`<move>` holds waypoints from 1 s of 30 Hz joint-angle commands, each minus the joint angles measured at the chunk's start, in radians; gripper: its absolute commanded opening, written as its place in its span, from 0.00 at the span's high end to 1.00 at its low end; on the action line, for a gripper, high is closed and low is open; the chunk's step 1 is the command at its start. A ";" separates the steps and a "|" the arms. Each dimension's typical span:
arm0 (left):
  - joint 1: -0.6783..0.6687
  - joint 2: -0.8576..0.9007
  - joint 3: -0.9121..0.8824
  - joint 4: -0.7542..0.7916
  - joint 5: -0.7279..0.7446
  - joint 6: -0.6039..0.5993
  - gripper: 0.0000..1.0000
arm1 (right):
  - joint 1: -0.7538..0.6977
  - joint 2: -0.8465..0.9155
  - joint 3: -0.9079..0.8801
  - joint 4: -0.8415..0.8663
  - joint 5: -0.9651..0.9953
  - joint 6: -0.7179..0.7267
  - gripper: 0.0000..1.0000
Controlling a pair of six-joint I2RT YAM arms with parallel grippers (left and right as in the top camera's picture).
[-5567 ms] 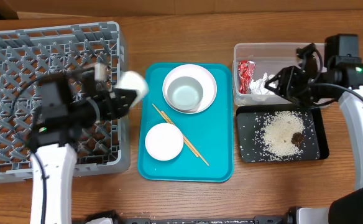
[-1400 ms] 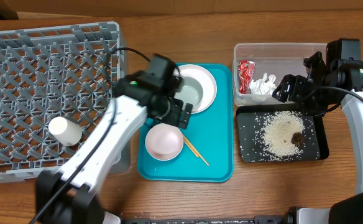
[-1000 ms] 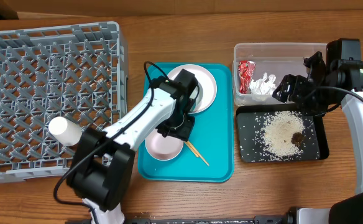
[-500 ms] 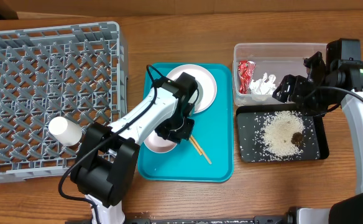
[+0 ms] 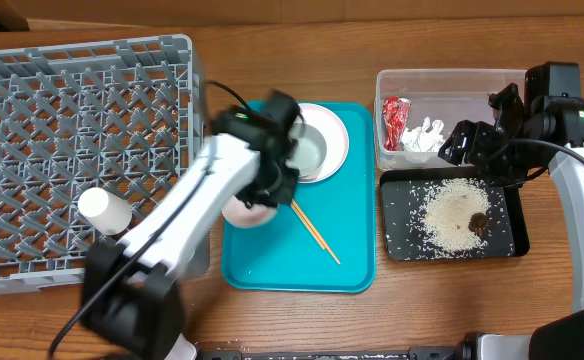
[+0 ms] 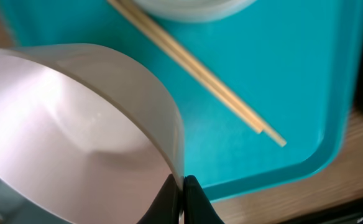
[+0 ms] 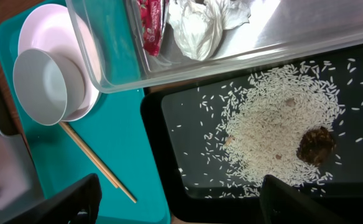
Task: Sort waste into correct bins and load items into the dishwasher
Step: 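Reach the left gripper to the pink bowl and grasp its rim, then carry the pink bowl left and set it tilted in the rack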
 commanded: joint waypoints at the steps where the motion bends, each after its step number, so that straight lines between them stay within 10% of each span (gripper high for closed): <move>1: 0.090 -0.119 0.079 -0.002 -0.022 0.076 0.96 | -0.001 -0.028 0.027 0.002 0.002 -0.003 0.17; 16: 0.755 -0.117 0.111 0.148 0.649 0.601 0.96 | -0.001 -0.028 0.027 -0.009 0.002 -0.003 0.15; 30: 0.991 0.175 0.111 0.209 0.966 0.792 0.96 | -0.001 -0.028 0.027 -0.010 0.002 -0.003 0.15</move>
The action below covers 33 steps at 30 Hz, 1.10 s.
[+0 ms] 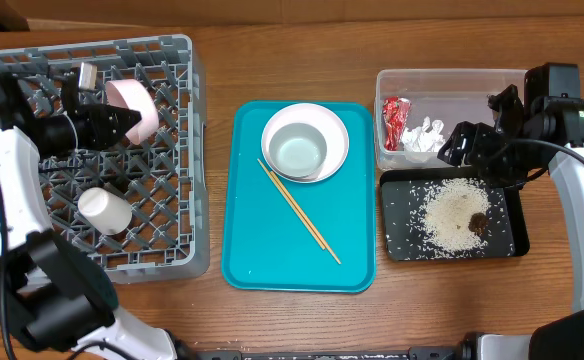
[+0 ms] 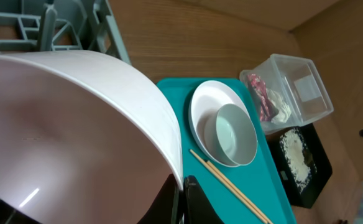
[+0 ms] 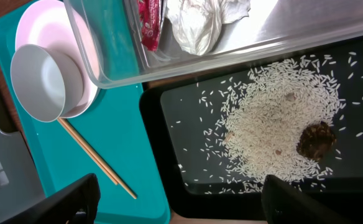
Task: Sort waste into correct bins and load items into the dishwasher
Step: 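Carry the pink bowl left and set it tilted in the rack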
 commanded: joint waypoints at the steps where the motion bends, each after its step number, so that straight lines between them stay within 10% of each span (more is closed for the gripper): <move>1: 0.047 0.071 0.011 0.004 0.090 0.084 0.96 | -0.001 -0.028 0.027 0.005 0.003 -0.003 0.15; 12: 0.203 0.182 0.011 -0.047 0.124 0.084 0.94 | -0.001 -0.028 0.027 -0.002 0.003 -0.003 0.15; 15: 0.246 0.182 0.011 -0.092 0.127 0.082 0.57 | -0.001 -0.028 0.027 -0.001 0.003 -0.003 0.15; 18: 0.282 0.172 0.011 -0.134 0.141 0.060 0.00 | -0.001 -0.028 0.027 -0.002 0.003 -0.004 0.15; 26: 0.213 -0.050 0.012 -0.166 0.105 0.015 0.00 | -0.001 -0.028 0.027 -0.006 0.003 -0.003 0.15; 33: -0.112 -0.184 0.012 -0.099 -0.191 -0.138 0.00 | -0.001 -0.028 0.027 -0.010 0.003 0.000 0.13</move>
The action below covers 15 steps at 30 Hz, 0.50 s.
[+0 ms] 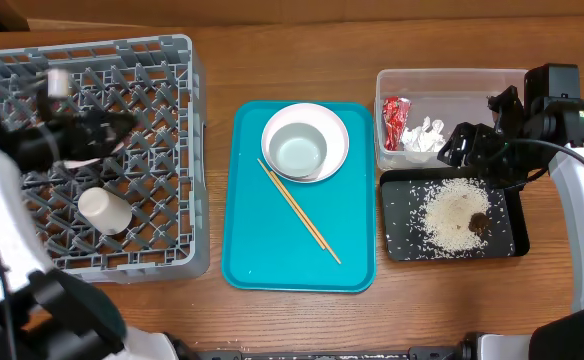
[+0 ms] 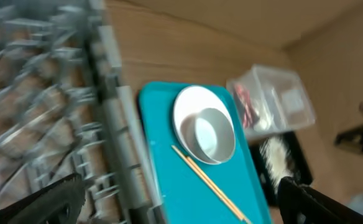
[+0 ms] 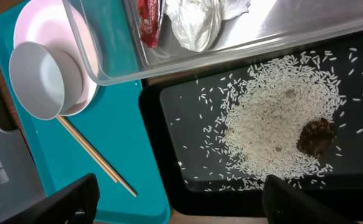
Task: Sort waste into correct bins and load items into the dishwasher
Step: 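Carry the pink bowl left and set it tilted in the rack, then grasp the grey bowl with the left gripper and lift it off the plate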
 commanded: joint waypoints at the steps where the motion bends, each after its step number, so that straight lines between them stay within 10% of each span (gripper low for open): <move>1: -0.238 -0.036 0.009 0.050 -0.255 -0.153 0.00 | -0.001 -0.028 0.027 -0.001 0.003 0.000 0.13; 15: -0.923 0.205 0.009 0.284 -0.594 -0.211 0.07 | -0.001 -0.028 0.027 -0.001 0.003 0.000 0.11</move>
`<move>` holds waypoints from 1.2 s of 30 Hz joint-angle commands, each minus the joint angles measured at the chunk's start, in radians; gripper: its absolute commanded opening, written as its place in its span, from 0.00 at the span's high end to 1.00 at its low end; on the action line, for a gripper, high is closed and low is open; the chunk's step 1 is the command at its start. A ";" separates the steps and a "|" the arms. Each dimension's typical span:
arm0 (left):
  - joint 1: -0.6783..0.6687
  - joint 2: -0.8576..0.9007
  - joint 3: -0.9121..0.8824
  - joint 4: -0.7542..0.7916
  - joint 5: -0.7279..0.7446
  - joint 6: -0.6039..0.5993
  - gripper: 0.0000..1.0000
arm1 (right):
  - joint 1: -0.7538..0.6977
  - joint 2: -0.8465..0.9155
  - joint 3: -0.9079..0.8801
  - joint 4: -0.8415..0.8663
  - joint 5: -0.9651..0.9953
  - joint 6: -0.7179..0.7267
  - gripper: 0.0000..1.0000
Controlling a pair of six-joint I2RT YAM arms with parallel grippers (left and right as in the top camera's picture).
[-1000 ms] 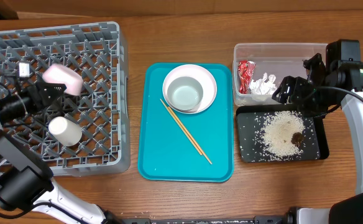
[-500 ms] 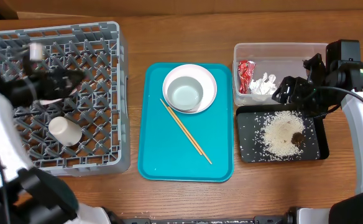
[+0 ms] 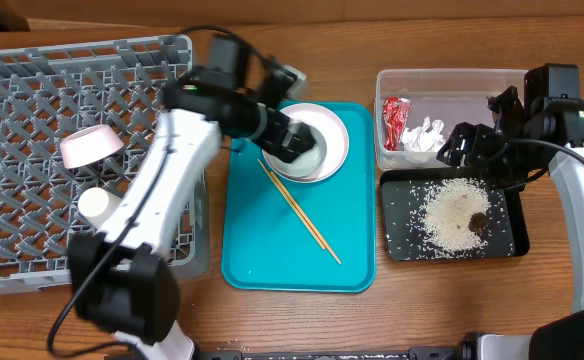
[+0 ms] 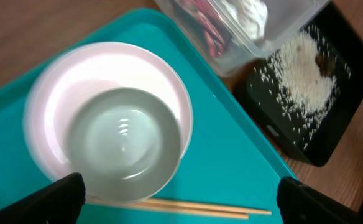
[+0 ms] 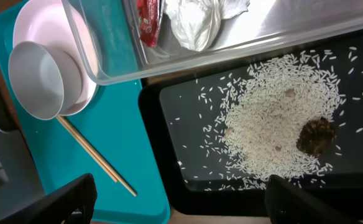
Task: Sort waste into correct bins and load items into the dishwasher
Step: 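Grasp the grey bowl with the left gripper and lift it off the plate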
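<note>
My left gripper [image 3: 294, 140] hangs open just above the grey bowl [image 4: 122, 143], which sits on the pale pink plate [image 4: 107, 74] at the back of the teal tray [image 3: 272, 250]. A pair of chopsticks [image 4: 194, 208] lies on the tray beside the bowl, between my fingertips [image 4: 57, 198]. A pink bowl [image 3: 92, 147] and a white cup [image 3: 100, 205] rest in the grey dish rack [image 3: 32, 110]. My right gripper [image 3: 469, 146] is open and empty, above the edge of the black tray [image 5: 188, 162] scattered with rice [image 5: 281, 124].
A clear bin [image 3: 452, 85] at the back right holds a red wrapper [image 5: 150, 25] and crumpled tissue [image 5: 200, 22]. A brown lump [image 5: 318, 137] lies on the rice. Bare wooden table [image 3: 292, 320] runs along the front.
My left gripper was open over the dish rack at the left. It is now above the grey bowl on the teal tray, still open. The pink bowl lies in the rack. The right arm is unmoved.
First my left gripper was shut on the pink bowl's rim over the teal tray. Then it held that bowl above the dish rack. Then it was open over the rack, the bowl left inside. Now it is back over the tray, at the grey bowl.
</note>
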 commanded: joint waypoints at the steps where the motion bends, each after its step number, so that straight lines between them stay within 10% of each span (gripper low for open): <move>1: -0.077 0.107 0.007 0.022 -0.131 -0.031 0.10 | -0.001 -0.028 0.027 0.001 0.003 0.000 0.11; 12: -0.156 0.262 0.007 0.034 -0.321 -0.119 0.58 | -0.001 -0.028 0.027 -0.002 0.003 0.000 0.11; 20: -0.165 0.268 -0.032 0.021 -0.322 -0.119 0.67 | -0.001 -0.028 0.027 -0.006 0.002 0.000 0.12; 25: -0.165 0.267 -0.023 0.023 -0.328 -0.120 0.96 | -0.001 -0.028 0.027 -0.006 0.003 0.000 0.11; 36: -0.056 0.144 0.204 -0.100 -0.275 -0.216 0.96 | -0.001 -0.028 0.027 -0.007 0.003 0.000 0.12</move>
